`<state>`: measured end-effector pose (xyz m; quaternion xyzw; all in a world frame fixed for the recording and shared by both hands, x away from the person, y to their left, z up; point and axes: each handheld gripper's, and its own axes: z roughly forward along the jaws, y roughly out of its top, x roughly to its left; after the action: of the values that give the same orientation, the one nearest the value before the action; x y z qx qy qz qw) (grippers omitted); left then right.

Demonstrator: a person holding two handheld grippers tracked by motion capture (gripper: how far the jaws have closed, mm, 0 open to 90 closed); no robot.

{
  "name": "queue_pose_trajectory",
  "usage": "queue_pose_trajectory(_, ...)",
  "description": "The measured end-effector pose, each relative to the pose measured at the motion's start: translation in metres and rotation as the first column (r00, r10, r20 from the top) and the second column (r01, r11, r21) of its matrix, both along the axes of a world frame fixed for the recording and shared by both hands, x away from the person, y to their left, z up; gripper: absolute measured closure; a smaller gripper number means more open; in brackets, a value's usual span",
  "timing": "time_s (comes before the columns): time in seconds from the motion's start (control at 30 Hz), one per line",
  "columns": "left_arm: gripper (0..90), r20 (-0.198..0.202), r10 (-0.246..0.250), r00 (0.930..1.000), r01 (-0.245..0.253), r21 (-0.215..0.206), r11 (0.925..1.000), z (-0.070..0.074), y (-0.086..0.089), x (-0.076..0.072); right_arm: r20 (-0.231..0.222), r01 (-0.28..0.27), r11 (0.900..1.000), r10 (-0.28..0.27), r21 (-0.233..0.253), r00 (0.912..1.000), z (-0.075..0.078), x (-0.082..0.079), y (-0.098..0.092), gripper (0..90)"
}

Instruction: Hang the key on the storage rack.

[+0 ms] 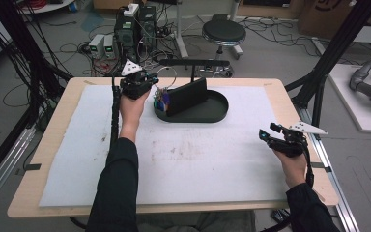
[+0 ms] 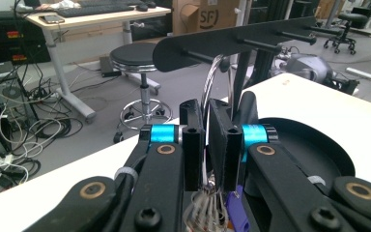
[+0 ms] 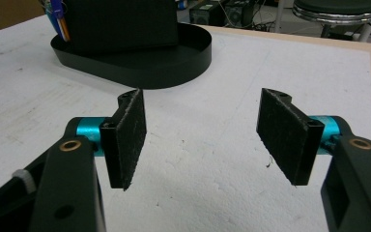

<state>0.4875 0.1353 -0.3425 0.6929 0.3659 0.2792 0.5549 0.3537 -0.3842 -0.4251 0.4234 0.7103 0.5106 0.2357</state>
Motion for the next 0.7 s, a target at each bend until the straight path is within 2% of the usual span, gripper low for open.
queue_pose_trajectory(0.07,82.4,0.004,0.010,0.9999,-0.010,0.000,0.9999,-0.001,0.001,-0.001,0.001,0.002,1.000,-0.002,0.002,1.0000,0.000,0.000,0.000,35.3)
queue_pose_trajectory(0.13,74.4,0.004,0.038,0.9993,-0.038,0.012,0.9992,-0.002,0.001,-0.003,0.000,0.001,1.000,-0.001,0.001,1.0000,0.000,0.000,0.000,35.3)
queue_pose_trajectory(0.2,70.4,0.004,0.038,0.9993,-0.038,0.011,0.9992,-0.003,0.003,-0.006,0.000,0.000,1.000,0.000,-0.001,1.0000,0.000,0.000,0.000,35.3)
queue_pose_trajectory(0.37,48.8,0.013,0.062,0.9980,-0.062,0.031,0.9976,-0.003,0.005,-0.018,0.002,0.000,1.000,0.000,-0.002,1.0000,0.000,0.001,0.001,35.3)
queue_pose_trajectory(0.5,36.5,0.015,0.037,0.9992,-0.038,0.049,0.9981,-0.001,0.007,-0.034,0.000,0.002,1.000,-0.002,-0.001,1.0000,-0.001,0.002,0.001,35.3)
queue_pose_trajectory(0.6,33.8,0.045,0.009,0.9989,-0.012,0.055,0.9984,-0.001,0.011,-0.052,0.009,0.007,1.000,-0.007,-0.002,0.9999,0.000,0.002,0.001,35.2)
queue_pose_trajectory(0.7,29.4,0.043,-0.013,0.9990,0.010,0.057,0.9983,-0.002,0.017,-0.071,0.010,0.011,1.000,-0.011,-0.001,0.9999,0.000,0.002,0.001,34.6)
